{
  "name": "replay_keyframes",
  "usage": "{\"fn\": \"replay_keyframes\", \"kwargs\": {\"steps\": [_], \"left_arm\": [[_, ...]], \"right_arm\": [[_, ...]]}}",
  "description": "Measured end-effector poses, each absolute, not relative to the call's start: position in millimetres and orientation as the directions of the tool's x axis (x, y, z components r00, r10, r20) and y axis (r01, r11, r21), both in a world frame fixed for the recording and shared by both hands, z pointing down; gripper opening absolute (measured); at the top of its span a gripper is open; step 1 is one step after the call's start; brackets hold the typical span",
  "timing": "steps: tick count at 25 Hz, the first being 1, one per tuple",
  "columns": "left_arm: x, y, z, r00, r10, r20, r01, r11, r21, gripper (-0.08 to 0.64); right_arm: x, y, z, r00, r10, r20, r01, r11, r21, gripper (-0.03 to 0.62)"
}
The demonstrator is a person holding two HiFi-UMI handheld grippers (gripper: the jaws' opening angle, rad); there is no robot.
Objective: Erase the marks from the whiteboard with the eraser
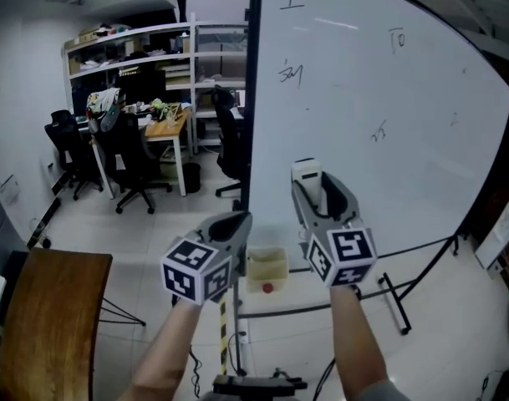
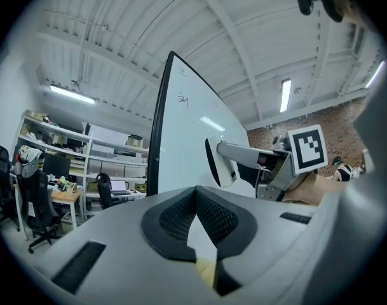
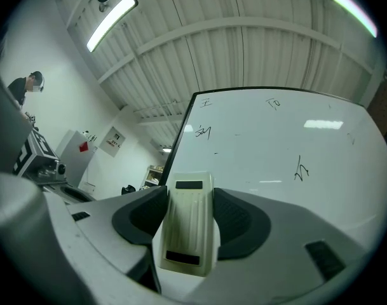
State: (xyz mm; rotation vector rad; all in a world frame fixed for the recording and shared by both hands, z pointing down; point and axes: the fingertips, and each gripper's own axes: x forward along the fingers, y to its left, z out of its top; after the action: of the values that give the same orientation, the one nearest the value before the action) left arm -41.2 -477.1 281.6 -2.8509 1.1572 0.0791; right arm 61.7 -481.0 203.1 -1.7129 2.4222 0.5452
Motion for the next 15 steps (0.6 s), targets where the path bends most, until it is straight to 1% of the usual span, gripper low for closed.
{"fn": "replay_keyframes", "kwargs": {"steps": [8, 15], "left_arm": [[-6.1, -461.7, 301.3, 0.763, -0.644, -0.053, -0.645, -0.764, -0.010, 0.002], [7.0, -453.1, 313.8, 0.773, -0.632, -0.051, -0.633, -0.774, 0.010, 0.002]], "right_arm": [[74.7, -434.3, 253.9, -0.391, -0.890, -0.236, -0.919, 0.365, 0.146, 0.238], [79.3, -415.5, 279.8, -0.435, -0.881, -0.188, -0.899, 0.415, 0.136, 0.238]]}}
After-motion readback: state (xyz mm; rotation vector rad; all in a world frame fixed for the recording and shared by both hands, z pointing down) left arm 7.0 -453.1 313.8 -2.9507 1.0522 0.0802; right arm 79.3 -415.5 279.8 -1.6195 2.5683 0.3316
